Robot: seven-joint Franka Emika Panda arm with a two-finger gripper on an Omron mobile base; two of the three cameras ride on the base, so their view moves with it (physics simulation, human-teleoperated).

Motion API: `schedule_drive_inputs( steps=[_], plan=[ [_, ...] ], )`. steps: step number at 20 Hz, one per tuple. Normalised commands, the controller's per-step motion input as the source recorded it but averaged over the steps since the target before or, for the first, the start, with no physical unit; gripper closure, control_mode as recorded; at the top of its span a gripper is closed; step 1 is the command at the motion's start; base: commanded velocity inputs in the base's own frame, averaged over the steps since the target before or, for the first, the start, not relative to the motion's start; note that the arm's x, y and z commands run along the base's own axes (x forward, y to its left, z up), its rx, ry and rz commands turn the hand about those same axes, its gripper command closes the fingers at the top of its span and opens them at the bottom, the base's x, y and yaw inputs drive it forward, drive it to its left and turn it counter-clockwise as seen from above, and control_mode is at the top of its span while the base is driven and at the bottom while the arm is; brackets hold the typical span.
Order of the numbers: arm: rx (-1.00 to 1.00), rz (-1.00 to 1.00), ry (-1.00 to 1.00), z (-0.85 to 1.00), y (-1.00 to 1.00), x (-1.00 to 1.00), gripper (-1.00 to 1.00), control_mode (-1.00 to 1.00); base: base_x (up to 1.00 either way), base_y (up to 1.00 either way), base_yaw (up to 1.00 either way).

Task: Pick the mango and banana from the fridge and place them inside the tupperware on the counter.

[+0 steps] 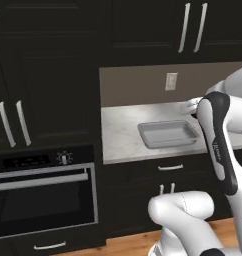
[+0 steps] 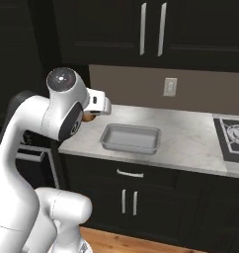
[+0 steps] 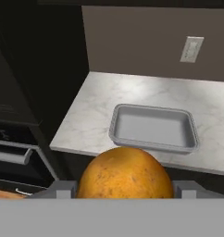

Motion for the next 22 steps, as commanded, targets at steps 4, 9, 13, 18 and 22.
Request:
schedule_drive_inputs(
  steps=[4,9,13,18,22],
  plan=[
    [0.00,0.00,0.00,0.00,0.00,0.00,1.00,1.00,0.19,0.06,0.00],
    [0.00,0.00,0.00,0.00,0.00,0.00,1.00,1.00,0.29,-0.10,0.00],
    [0.00,0.00,0.00,0.00,0.00,0.00,1.00,1.00,0.48,-0.03,0.00],
    [0.00,0.00,0.00,0.00,0.00,0.00,1.00,1.00,0.58,0.00,0.00],
    [0.00,0.00,0.00,-0.22,0.00,0.00,1.00,-1.00,0.04,0.00,0.00]
  ],
)
